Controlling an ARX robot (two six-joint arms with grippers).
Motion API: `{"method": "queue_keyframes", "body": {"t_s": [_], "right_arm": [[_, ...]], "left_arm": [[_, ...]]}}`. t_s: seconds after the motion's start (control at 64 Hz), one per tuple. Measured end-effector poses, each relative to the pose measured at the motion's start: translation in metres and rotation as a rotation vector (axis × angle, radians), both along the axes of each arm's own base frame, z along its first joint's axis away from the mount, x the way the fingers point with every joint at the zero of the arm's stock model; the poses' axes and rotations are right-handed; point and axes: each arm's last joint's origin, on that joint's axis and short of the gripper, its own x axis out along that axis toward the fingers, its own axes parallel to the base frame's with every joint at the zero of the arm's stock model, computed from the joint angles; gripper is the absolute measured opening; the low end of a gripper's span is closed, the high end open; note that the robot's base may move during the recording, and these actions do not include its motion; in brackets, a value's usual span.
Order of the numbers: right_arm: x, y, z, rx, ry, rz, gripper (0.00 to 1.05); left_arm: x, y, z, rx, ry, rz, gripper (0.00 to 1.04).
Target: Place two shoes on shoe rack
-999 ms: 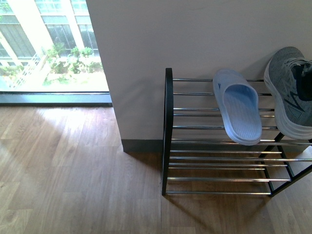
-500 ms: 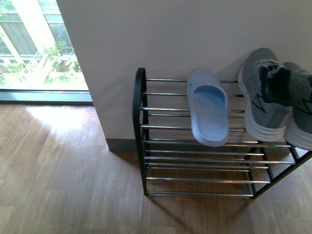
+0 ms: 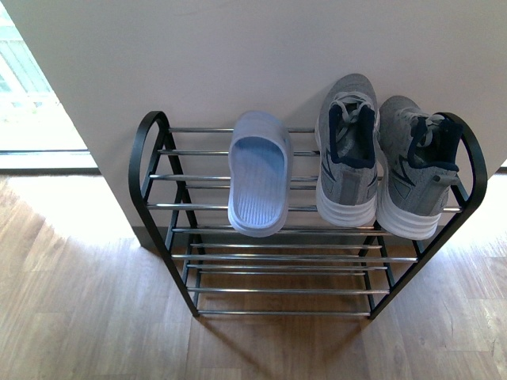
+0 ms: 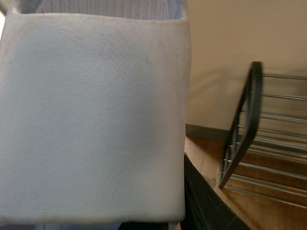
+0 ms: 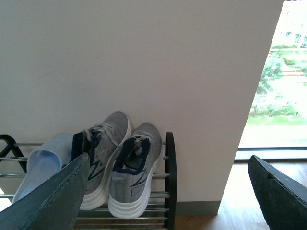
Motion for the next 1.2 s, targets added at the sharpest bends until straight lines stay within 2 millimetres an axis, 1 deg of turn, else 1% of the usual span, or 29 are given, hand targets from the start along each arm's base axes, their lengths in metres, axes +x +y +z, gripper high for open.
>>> {"method": "queue_keyframes", "body": {"t_s": [0.078,0.094,0.125,0.141,0.172,0.187,0.265,0.281,0.312,0.328,0.359,0.39,0.422,0.437,0.531,0.672,0.765,0.843,0.875,0.937,1.046,1.202], "right_arm": [[0.000,0.000,0.000,0.000,0.000,0.000,0.96],[0.000,0.000,0.000,0.000,0.000,0.000,0.96],[0.000,0.000,0.000,0.000,0.000,0.000,0.96],[0.000,0.000,0.000,0.000,0.000,0.001,0.96],[0.000,0.000,0.000,0.000,0.000,0.003,0.96],[0.000,0.000,0.000,0.000,0.000,0.003,0.96],[0.000,0.000,0.000,0.000,0.000,0.003,0.96],[0.000,0.000,0.000,0.000,0.000,0.003,0.96],[0.000,0.000,0.000,0.000,0.000,0.003,0.96],[0.000,0.000,0.000,0.000,0.000,0.003,0.96],[0.000,0.000,0.000,0.000,0.000,0.003,0.96],[0.000,0.000,0.000,0.000,0.000,0.003,0.96],[0.000,0.000,0.000,0.000,0.000,0.003,0.96],[0.000,0.000,0.000,0.000,0.000,0.003,0.96],[0.000,0.000,0.000,0.000,0.000,0.003,0.96],[0.000,0.000,0.000,0.000,0.000,0.003,0.96],[0.000,0.000,0.000,0.000,0.000,0.003,0.96],[0.000,0.000,0.000,0.000,0.000,0.003,0.96],[0.000,0.000,0.000,0.000,0.000,0.003,0.96],[0.000,0.000,0.000,0.000,0.000,0.003,0.96],[0.000,0.000,0.000,0.000,0.000,0.003,0.96],[0.000,0.000,0.000,0.000,0.000,0.003,0.96]], "left_arm": [[0.014,-0.001,0.001,-0.115,-0.047,0.057,0.02],[0.021,-0.001,0.003,-0.157,-0.065,0.069,0.02],[0.029,-0.002,0.003,-0.197,-0.078,0.074,0.02],[0.037,-0.003,0.004,-0.236,-0.089,0.072,0.02],[0.044,-0.004,0.004,-0.265,-0.097,0.070,0.02],[0.053,-0.006,0.003,-0.311,-0.100,0.057,0.02],[0.077,-0.014,-0.002,-0.392,-0.090,0.016,0.02],[0.085,-0.017,-0.004,-0.418,-0.084,0.002,0.02],[0.093,-0.021,-0.007,-0.437,-0.074,-0.014,0.02],[0.101,-0.024,-0.009,-0.450,-0.063,-0.028,0.02],[0.117,-0.032,-0.016,-0.469,-0.032,-0.059,0.02],[0.129,-0.039,-0.021,-0.476,-0.006,-0.082,0.02],[0.136,-0.043,-0.025,-0.479,0.011,-0.095,0.02],[0.143,-0.048,-0.029,-0.481,0.028,-0.108,0.02],[0.170,-0.064,-0.046,-0.473,0.098,-0.158,0.02],[0.207,-0.084,-0.069,-0.454,0.182,-0.217,0.02],[0.229,-0.096,-0.081,-0.448,0.225,-0.257,0.02],[0.244,-0.104,-0.089,-0.446,0.256,-0.299,0.02],[0.255,-0.109,-0.095,-0.438,0.279,-0.330,0.02],[0.268,-0.116,-0.101,-0.419,0.308,-0.361,0.02],[0.282,-0.126,-0.112,-0.376,0.353,-0.409,0.02],[0.291,-0.132,-0.125,-0.352,0.402,-0.439,0.02]]}}
